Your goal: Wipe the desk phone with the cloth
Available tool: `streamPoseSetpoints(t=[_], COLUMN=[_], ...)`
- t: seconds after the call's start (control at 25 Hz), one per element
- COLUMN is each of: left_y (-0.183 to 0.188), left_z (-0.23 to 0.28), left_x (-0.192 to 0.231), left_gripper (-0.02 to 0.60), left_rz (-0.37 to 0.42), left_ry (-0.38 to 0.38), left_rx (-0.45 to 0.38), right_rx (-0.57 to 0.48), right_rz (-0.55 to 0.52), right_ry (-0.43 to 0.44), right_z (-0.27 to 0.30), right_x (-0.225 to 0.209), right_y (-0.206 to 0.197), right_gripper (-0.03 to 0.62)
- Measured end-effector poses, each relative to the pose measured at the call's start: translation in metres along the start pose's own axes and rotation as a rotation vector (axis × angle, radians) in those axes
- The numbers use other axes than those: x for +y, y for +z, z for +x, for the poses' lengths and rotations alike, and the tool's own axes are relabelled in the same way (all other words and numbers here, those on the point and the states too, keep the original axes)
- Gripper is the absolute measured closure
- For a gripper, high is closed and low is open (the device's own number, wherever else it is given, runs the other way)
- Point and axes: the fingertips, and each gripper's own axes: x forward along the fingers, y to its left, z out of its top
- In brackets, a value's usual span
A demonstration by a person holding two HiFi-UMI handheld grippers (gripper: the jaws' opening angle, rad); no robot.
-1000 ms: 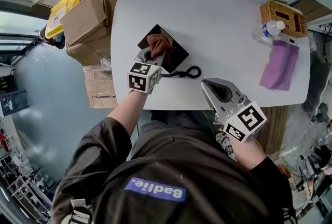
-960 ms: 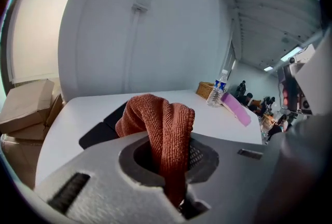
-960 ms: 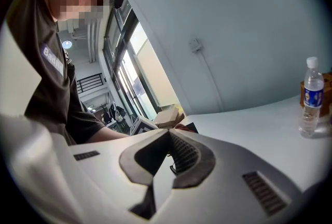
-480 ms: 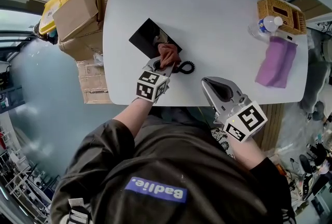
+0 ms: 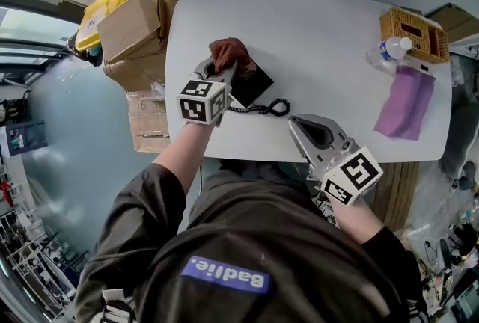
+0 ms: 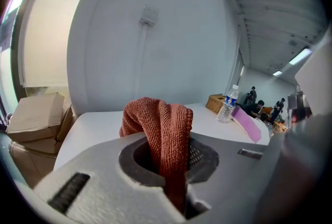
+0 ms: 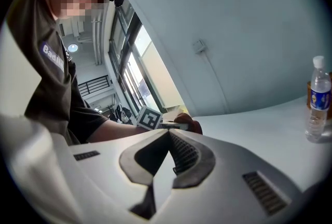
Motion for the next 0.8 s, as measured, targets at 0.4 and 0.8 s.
streamPoseSetpoints(t=[0.4, 0.8], left_y=[-0.031, -0.086], left_z=[0.034, 0.039], left_x=[-0.028, -0.098], left_gripper=[0.545, 0.545], left_rz=[-0.06, -0.069], left_ry=[-0.048, -0.171], left_rx=[0.081, 0.162], right_rx=[0.015, 0.026], right_rz=[0.036, 0.044], right_ry=[-0.032, -0.071], right_z=[-0.009, -0.027], right_x=[-0.014, -0.014], right_y=[-0.013, -0.029], right_gripper=[0.566, 0.566])
